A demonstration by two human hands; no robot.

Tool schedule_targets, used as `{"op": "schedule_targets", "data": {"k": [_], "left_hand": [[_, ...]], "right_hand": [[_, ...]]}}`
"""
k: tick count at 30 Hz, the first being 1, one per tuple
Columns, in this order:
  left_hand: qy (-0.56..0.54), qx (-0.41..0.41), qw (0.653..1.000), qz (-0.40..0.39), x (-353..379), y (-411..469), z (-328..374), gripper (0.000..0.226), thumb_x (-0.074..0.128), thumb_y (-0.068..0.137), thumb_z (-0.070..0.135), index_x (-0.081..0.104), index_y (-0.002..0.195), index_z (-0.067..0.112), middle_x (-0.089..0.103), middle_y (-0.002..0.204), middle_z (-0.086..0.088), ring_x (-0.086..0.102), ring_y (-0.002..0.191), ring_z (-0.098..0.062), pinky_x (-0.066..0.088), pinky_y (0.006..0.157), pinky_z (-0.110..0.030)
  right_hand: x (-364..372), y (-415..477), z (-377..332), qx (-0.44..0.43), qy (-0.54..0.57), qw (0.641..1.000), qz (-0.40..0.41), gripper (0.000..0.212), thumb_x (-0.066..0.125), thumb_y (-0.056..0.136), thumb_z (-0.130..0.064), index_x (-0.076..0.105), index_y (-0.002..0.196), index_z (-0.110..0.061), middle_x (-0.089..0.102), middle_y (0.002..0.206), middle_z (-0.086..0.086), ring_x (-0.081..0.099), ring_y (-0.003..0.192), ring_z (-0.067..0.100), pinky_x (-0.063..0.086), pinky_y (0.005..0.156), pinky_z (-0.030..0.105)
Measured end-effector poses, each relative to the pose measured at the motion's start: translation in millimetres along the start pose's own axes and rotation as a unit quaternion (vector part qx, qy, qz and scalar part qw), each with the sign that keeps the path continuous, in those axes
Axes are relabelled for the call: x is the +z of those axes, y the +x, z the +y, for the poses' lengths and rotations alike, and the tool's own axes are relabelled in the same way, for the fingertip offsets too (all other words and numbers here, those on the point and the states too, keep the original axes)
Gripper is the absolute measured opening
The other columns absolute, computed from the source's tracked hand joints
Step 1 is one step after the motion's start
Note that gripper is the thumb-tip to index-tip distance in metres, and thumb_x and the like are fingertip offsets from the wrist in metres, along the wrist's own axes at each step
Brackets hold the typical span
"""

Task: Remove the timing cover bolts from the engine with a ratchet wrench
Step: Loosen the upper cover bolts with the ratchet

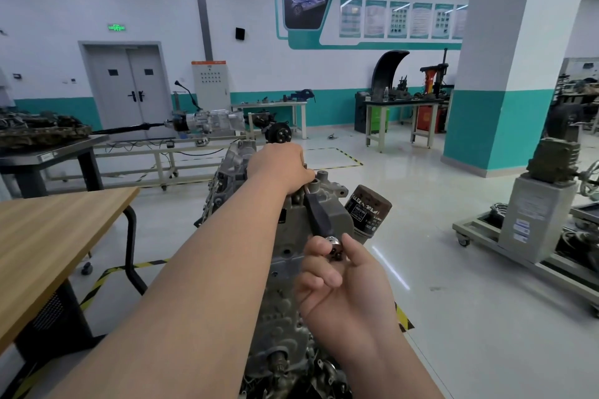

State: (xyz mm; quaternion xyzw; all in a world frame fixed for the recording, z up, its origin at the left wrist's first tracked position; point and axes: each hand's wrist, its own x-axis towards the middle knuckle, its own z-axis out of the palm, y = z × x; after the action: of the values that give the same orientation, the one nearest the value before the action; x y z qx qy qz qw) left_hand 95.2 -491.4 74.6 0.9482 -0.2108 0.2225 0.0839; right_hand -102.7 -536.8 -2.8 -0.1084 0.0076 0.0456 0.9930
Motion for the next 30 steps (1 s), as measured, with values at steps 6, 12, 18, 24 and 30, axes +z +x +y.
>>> {"op": "schedule_targets", "data": {"k": [6, 12, 18, 24, 30], "left_hand": [[-0.001, -0.012, 1.000, 0.010, 1, -1, 2, 0.023, 0.061, 0.081, 0.049, 0.064, 0.094, 0.029, 0.066, 0.093, 0.005, 0.060, 0.089, -0.020, 0.046, 0.062, -0.029], [0.000, -0.027, 1.000, 0.012, 0, 0, 6, 0.020, 0.063, 0.083, 0.045, 0.066, 0.092, 0.027, 0.066, 0.088, 0.004, 0.061, 0.082, -0.019, 0.044, 0.058, -0.027], [0.002, -0.046, 0.999, 0.007, -1, 0, 11, 0.020, 0.064, 0.084, 0.042, 0.065, 0.095, 0.025, 0.066, 0.090, 0.002, 0.059, 0.082, -0.021, 0.034, 0.051, -0.025], [0.004, -0.043, 0.999, 0.007, -2, -1, 10, 0.022, 0.063, 0.087, 0.041, 0.064, 0.100, 0.024, 0.065, 0.092, 0.001, 0.059, 0.082, -0.020, 0.036, 0.052, -0.027], [-0.023, -0.047, 0.999, 0.009, 1, 0, 8, 0.013, 0.064, 0.085, 0.034, 0.064, 0.091, 0.023, 0.063, 0.082, 0.001, 0.060, 0.075, -0.019, 0.040, 0.051, -0.027]], "right_hand": [[-1, 0, 4, 0.009, 0.049, 0.999, -0.013, 0.039, 0.040, 0.096, -0.033, 0.053, 0.070, -0.007, 0.050, 0.064, 0.000, 0.036, 0.032, 0.010, 0.038, 0.036, 0.022], [4, 0, 2, -0.012, -0.065, 0.998, 0.025, 0.037, 0.039, 0.098, -0.034, 0.051, 0.076, -0.008, 0.050, 0.061, 0.000, 0.032, 0.032, 0.010, 0.036, 0.037, 0.021], [7, 5, 3, -0.075, -0.246, 0.963, 0.078, 0.028, 0.037, 0.102, -0.034, 0.042, 0.087, -0.012, 0.055, 0.062, 0.002, 0.030, 0.034, 0.013, 0.037, 0.038, 0.022], [6, 8, 1, -0.175, -0.511, 0.834, 0.110, 0.026, 0.039, 0.102, -0.028, 0.042, 0.123, -0.012, 0.065, 0.065, 0.001, 0.045, 0.038, 0.019, 0.040, 0.043, 0.025], [17, 5, -4, -0.222, -0.835, 0.480, 0.151, 0.050, 0.036, 0.101, -0.038, 0.017, 0.144, -0.018, 0.065, 0.080, -0.002, 0.060, 0.063, 0.016, 0.045, 0.054, 0.033]]}}
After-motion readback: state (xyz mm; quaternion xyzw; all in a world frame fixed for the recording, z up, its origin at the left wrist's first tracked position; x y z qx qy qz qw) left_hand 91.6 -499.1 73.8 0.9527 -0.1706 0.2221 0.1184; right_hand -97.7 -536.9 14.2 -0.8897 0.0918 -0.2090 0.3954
